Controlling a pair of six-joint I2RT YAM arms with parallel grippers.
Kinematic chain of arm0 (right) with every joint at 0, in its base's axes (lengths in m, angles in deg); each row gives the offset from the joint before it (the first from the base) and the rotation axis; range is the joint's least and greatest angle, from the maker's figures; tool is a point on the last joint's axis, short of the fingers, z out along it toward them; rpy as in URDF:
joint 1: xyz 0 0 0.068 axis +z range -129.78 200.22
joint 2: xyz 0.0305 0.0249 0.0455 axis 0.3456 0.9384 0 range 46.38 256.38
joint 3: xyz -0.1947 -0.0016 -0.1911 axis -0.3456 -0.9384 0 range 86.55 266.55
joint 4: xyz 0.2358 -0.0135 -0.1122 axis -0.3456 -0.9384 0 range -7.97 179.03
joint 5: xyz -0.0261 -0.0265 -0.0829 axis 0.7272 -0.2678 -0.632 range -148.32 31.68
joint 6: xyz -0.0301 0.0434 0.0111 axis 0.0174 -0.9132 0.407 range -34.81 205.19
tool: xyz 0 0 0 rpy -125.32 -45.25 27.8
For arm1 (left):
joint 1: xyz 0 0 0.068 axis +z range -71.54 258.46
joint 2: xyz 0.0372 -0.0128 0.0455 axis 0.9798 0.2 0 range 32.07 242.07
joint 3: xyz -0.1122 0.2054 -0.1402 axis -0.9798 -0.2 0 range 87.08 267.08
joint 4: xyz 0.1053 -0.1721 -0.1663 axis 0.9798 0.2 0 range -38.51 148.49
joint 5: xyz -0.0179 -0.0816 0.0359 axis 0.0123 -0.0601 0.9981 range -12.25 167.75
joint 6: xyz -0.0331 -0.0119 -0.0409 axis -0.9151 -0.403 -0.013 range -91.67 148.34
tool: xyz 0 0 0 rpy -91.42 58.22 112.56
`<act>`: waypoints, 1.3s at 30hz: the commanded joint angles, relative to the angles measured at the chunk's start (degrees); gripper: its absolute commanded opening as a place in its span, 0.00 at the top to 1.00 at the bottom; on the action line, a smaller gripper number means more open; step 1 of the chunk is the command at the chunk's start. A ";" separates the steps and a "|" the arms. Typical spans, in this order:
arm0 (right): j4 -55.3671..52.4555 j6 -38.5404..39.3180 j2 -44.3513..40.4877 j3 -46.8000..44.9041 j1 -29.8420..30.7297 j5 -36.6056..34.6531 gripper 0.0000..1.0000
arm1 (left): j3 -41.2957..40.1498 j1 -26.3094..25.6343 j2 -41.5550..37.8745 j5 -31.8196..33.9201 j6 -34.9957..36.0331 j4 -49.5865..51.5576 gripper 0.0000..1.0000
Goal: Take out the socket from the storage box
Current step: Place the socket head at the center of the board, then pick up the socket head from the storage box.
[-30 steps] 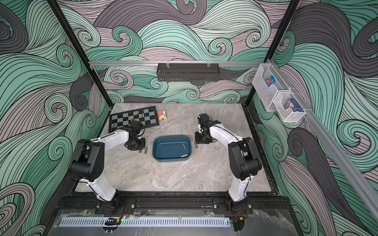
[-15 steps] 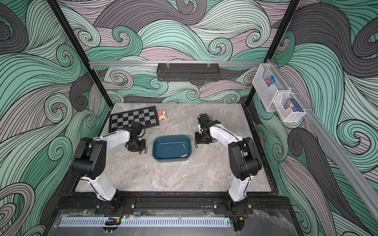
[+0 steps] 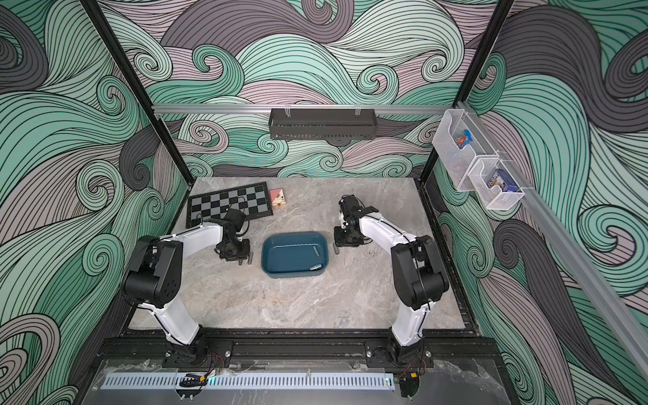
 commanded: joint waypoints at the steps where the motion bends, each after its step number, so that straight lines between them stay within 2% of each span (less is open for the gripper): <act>1: 0.23 0.03 -0.95 -0.66 0.22 0.49 0.60 | 1.03 0.31 -2.76 0.04 -0.32 2.22 0.65; 7: 0.15 0.02 -1.65 -0.77 0.21 -0.22 0.60 | 2.22 0.30 -8.05 1.72 0.63 4.21 0.62; 14: -0.90 0.10 -4.57 0.38 0.34 -1.35 0.60 | 3.33 0.44 -20.85 -0.12 0.38 6.62 0.57; 20: -4.51 1.03 -8.17 3.25 2.35 -3.37 0.60 | -2.31 0.40 -33.37 -3.02 0.98 6.08 0.54; 24: -8.01 2.40 -8.87 7.64 7.07 -5.51 0.61 | -6.73 0.43 -40.73 -4.34 0.76 5.79 0.52; 31: -11.71 1.90 -5.50 13.25 14.76 -6.05 0.64 | -11.25 0.42 -50.48 -4.23 1.28 5.71 0.49; 39: -12.89 1.77 3.49 15.76 18.44 -5.40 0.66 | -11.86 0.41 -52.94 -4.61 1.15 5.49 0.48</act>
